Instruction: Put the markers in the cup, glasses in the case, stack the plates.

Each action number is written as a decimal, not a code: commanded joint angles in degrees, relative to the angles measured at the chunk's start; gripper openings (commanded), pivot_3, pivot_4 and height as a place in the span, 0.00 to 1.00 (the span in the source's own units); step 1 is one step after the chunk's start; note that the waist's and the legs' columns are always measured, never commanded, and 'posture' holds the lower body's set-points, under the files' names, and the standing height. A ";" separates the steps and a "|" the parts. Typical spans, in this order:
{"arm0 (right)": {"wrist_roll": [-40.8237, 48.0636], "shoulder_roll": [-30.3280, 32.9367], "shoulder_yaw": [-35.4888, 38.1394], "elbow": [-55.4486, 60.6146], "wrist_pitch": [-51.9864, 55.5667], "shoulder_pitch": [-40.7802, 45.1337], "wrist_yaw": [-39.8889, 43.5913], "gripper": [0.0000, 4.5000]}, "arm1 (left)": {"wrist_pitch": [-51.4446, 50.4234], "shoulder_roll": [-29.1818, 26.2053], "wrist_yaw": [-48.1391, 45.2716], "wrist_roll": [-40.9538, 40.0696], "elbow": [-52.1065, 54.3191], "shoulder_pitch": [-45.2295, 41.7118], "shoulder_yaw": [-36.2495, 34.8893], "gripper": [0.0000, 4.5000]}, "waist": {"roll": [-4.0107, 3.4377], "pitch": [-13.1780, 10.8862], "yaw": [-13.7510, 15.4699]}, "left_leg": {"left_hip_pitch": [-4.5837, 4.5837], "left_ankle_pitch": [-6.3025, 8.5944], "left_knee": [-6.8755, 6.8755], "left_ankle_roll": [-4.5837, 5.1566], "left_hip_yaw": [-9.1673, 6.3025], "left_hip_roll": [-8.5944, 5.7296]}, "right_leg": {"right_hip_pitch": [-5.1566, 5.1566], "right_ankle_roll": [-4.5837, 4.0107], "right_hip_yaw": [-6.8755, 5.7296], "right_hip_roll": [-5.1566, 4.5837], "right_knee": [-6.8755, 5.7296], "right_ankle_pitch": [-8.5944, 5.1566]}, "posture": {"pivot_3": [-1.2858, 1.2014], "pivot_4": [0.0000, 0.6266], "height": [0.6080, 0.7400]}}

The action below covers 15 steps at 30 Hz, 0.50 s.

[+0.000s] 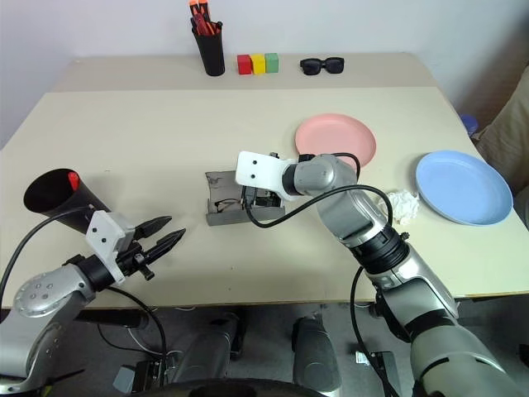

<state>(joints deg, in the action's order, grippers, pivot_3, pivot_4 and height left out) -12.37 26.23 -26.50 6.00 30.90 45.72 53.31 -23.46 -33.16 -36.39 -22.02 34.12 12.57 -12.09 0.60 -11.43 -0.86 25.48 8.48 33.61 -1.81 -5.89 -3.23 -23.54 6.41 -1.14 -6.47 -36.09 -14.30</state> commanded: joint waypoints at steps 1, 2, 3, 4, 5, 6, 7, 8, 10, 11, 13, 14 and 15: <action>-0.86 -0.44 -0.05 1.59 -1.68 -0.20 -1.49 0.78 | 0.18 -0.32 -0.02 -0.87 1.42 -0.67 -0.22 0.42 | 0.00 0.00 0.00 | 0.00 0.00 0.00 0.00 0.00 0.00 | 0.00 0.00 0.00 0.00 0.00 0.00 | 0.52 0.24 1.00; -0.49 -0.55 0.40 1.73 -1.57 -0.21 -1.51 0.78 | -1.16 -0.31 0.42 -1.56 1.19 -1.36 -0.48 0.42 | 0.00 0.00 0.00 | 0.00 0.00 0.00 0.00 0.00 0.00 | 0.00 0.00 0.00 0.00 0.00 0.00 | 0.52 0.24 1.00; 0.09 -0.66 1.11 1.97 -1.26 -0.14 -1.47 0.78 | -2.62 -0.29 0.88 -2.35 1.06 -2.19 -0.73 0.42 | 0.00 0.00 0.04 | 0.00 0.00 0.00 0.00 0.00 0.00 | 0.00 0.00 0.00 0.00 0.00 0.00 | 0.52 0.24 1.00; 0.77 -0.68 1.95 2.19 -1.21 -0.07 -1.44 0.78 | -4.25 -0.25 1.32 -3.22 1.01 -3.26 -0.83 0.42 | 0.00 0.00 0.11 | 0.01 0.00 0.00 0.00 -0.01 0.00 | 0.00 0.00 0.00 0.01 -0.01 0.00 | 0.52 0.24 1.00; 1.72 -0.25 3.05 2.48 -2.29 -0.18 -1.17 0.78 | -7.70 0.06 2.46 -5.20 0.89 -5.43 -0.77 0.42 | 0.00 0.00 0.20 | 0.01 0.00 0.00 0.00 -0.02 0.00 | 0.00 0.00 0.00 0.01 -0.01 0.00 | 0.52 0.24 1.00; 2.53 0.42 3.90 2.86 -4.10 -0.51 -0.88 0.79 | -11.36 0.45 3.90 -7.20 0.56 -7.76 -0.80 0.37 | 0.00 0.00 0.25 | -0.01 0.00 0.00 0.00 -0.03 0.00 | 0.01 0.00 -0.01 0.01 -0.01 0.00 | 0.52 0.24 1.00; 3.47 1.42 4.80 3.35 -6.91 -1.18 -0.38 0.79 | -14.68 1.00 5.77 -8.43 -0.02 -10.64 -0.66 0.30 | 0.00 0.00 0.36 | -0.01 0.00 0.01 0.00 -0.04 -0.01 | 0.01 0.01 -0.02 0.01 0.00 0.00 | 0.52 0.24 1.00; 4.42 2.43 5.64 3.91 -9.56 -2.02 0.18 0.79 | -16.88 1.40 7.32 -8.83 -0.50 -13.33 -0.27 0.23 | 0.01 0.00 0.52 | -0.01 0.00 0.04 0.00 -0.07 -0.03 | 0.06 0.03 -0.05 0.01 0.00 0.00 | 0.52 0.24 1.00; 7.27 5.62 8.36 6.04 -14.34 -5.76 2.22 0.79 | -20.81 2.16 10.41 -7.88 -2.10 -21.61 2.27 0.01 | 0.06 0.02 0.96 | -0.01 0.00 0.16 0.00 -0.12 -0.05 | 0.14 0.05 -0.13 0.00 0.01 0.01 | 0.52 0.24 1.00; 8.45 7.02 9.51 6.96 -15.99 -7.61 2.96 0.79 | -22.54 2.67 12.22 -6.87 -3.47 -25.40 3.41 0.01 | 0.12 0.02 1.18 | -0.02 -0.01 0.22 0.01 -0.13 -0.07 | 0.22 0.09 -0.19 0.00 0.01 -0.01 | 0.52 0.24 1.00; 10.14 9.81 11.64 8.31 -17.98 -11.42 3.93 0.79 | -27.51 4.82 16.34 -6.07 -8.13 -33.70 4.79 0.01 | 0.13 0.03 1.68 | -0.01 -0.02 0.27 0.02 -0.09 -0.08 | 0.46 0.14 -0.19 0.01 -0.01 0.02 | 0.52 0.24 1.00; 10.66 10.64 12.62 8.56 -18.40 -12.86 3.80 0.79 | -29.27 6.17 18.07 -5.88 -10.39 -37.21 5.00 0.01 | 0.15 0.02 1.63 | -0.01 -0.04 0.31 0.04 -0.05 -0.12 | 0.49 0.28 -0.20 0.01 -0.02 0.08 | 0.52 0.24 1.00; 11.16 11.06 13.61 8.61 -18.53 -14.05 3.36 0.79 | -31.05 7.47 19.77 -5.56 -12.87 -40.55 5.07 0.01 | 0.16 0.02 1.46 | -0.01 -0.11 0.33 0.13 0.03 -0.14 | 0.50 0.32 -0.22 0.04 -0.02 0.10 | 0.52 0.24 1.00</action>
<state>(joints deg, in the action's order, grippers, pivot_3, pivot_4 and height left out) -2.71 36.73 -15.70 12.27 13.69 31.58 56.89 -52.31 -26.32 -18.98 -28.11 22.75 -26.00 -7.43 0.76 -11.41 0.60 25.46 8.37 33.94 -1.67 -5.84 -3.40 -23.03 6.73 -1.35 -6.43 -36.11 -14.19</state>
